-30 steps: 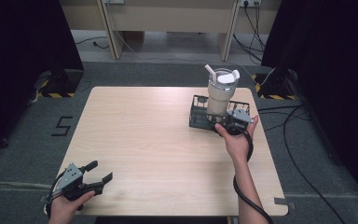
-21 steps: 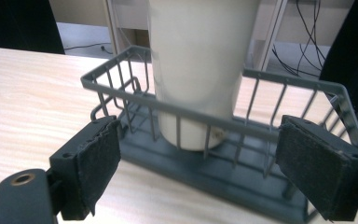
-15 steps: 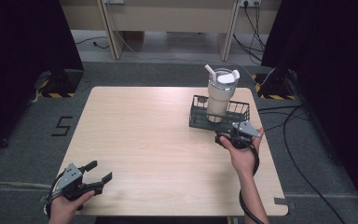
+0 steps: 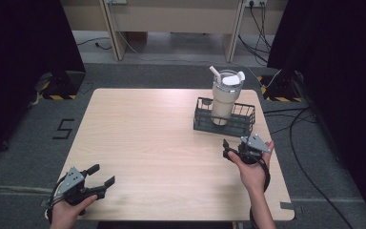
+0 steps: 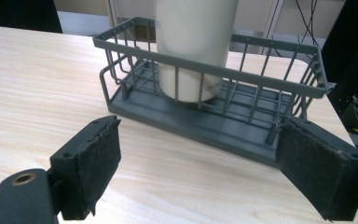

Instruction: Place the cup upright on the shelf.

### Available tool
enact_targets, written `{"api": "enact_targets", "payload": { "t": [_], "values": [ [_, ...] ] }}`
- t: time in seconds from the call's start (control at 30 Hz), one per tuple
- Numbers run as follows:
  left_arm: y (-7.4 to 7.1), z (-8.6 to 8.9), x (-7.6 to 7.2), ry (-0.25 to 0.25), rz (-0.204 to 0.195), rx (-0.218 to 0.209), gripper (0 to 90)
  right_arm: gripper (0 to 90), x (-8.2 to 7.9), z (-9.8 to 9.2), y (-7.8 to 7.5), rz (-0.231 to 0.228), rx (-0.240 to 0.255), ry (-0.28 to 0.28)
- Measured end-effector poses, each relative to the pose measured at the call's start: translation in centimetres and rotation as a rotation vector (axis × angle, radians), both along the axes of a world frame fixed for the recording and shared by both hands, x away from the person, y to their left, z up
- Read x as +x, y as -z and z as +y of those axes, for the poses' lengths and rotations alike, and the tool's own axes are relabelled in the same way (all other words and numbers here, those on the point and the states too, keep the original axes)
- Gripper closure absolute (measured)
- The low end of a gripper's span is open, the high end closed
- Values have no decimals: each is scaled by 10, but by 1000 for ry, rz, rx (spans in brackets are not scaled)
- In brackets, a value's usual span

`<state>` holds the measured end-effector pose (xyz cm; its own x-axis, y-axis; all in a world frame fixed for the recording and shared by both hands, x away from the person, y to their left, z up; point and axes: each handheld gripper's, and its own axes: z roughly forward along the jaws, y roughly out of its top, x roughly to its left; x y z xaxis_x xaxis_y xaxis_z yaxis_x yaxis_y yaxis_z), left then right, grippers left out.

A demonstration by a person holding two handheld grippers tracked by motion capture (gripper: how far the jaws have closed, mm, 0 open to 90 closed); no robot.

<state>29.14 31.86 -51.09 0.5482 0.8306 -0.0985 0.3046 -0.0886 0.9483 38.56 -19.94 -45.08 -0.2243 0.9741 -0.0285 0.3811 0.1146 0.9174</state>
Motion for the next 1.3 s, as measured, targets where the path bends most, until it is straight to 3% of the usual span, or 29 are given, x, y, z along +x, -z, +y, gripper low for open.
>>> {"api": "enact_targets", "payload": {
  "t": [1.3],
  "values": [
    [0, 1, -1, -10, -2, 0, 179, 149, -59, -36, 22, 36, 2, 54]
  ]
}}
